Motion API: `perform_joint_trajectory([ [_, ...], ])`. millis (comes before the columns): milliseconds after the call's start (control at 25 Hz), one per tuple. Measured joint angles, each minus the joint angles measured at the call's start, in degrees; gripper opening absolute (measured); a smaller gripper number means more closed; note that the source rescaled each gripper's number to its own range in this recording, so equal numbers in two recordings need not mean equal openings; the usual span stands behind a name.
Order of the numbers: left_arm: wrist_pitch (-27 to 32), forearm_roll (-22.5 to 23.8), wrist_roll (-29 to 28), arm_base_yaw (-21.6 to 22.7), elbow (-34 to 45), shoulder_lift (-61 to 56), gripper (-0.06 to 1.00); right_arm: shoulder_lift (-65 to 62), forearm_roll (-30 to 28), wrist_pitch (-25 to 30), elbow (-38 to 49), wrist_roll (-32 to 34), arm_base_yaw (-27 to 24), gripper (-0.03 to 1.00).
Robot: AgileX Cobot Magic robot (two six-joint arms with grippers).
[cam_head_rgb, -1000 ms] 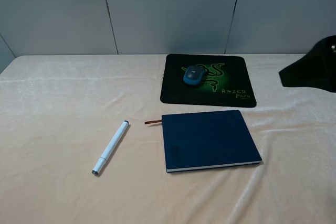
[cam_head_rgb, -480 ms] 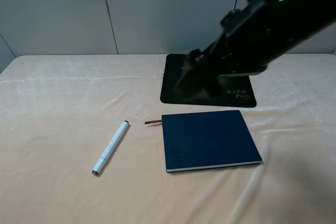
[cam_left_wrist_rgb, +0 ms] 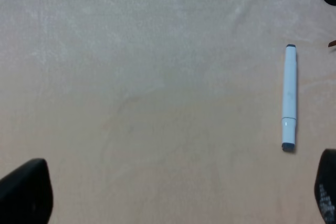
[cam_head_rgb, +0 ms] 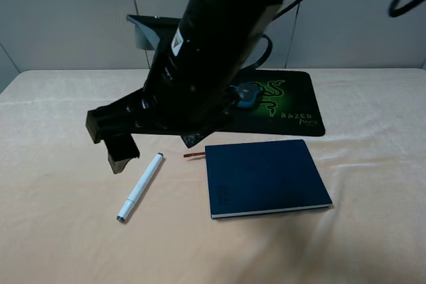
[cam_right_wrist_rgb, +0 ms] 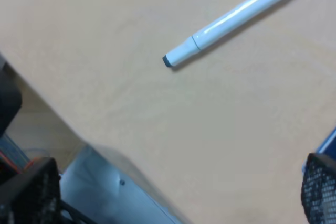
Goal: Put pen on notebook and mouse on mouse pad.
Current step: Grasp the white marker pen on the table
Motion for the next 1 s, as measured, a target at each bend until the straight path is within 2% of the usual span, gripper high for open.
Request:
perform_joint_trajectory([
  [320,0.00,0.00,0.00,0.00,0.00,0.00,1.00,11.54,-3.01,3.96,-9.92,9.45,0.00,1.00],
  [640,0.05,0.00,0.00,0.00,0.00,0.00,1.00,21.88,-6.14,4.27,-18.30,16.73,0.00,1.00],
  [1000,0.05,0.00,0.00,0.00,0.00,0.00,1.00,27.59,-8.65,3.60,-20.01,24.82,0.00,1.00],
])
